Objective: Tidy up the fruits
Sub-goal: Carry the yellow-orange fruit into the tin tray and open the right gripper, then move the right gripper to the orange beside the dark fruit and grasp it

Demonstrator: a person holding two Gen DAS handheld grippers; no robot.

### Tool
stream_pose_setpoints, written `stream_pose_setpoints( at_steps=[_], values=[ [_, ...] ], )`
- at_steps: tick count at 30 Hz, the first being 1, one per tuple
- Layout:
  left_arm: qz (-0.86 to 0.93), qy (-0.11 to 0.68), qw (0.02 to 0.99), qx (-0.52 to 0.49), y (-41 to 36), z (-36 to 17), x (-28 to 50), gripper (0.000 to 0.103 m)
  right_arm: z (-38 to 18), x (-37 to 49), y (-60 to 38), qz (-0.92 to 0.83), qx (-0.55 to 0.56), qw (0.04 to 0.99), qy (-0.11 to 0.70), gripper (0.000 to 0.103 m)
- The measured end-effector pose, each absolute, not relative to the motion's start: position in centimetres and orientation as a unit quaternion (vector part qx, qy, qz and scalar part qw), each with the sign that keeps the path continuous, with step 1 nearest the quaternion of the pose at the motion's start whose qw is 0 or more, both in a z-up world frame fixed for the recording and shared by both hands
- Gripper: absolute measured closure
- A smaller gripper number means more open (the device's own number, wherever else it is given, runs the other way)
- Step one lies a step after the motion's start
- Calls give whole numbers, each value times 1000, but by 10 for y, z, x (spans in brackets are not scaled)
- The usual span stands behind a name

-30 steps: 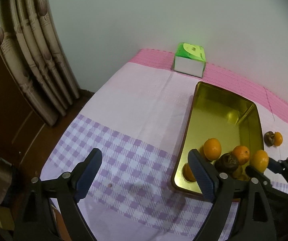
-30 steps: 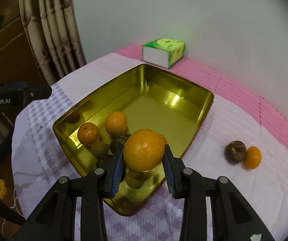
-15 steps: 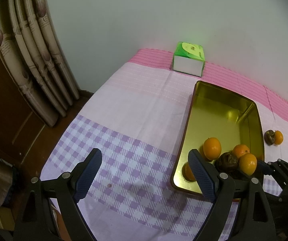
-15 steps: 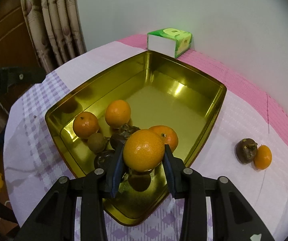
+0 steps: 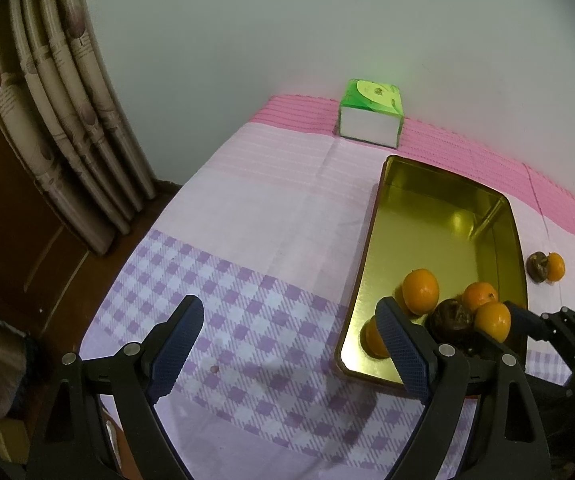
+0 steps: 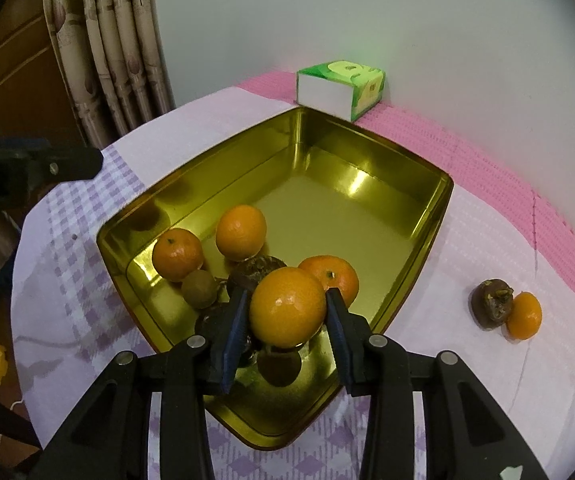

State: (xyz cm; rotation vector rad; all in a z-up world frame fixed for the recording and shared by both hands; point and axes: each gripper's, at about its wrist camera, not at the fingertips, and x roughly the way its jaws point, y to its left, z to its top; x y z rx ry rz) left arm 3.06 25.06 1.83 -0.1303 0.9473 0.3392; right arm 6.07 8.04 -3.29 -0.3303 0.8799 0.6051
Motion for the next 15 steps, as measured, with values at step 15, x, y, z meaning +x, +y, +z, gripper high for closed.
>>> stream_pose_setpoints(
  at_steps=[15],
  values=[
    [162,454,874,-60,250,19,31,15,0,74,14,235,-106,883,392,60]
  ],
)
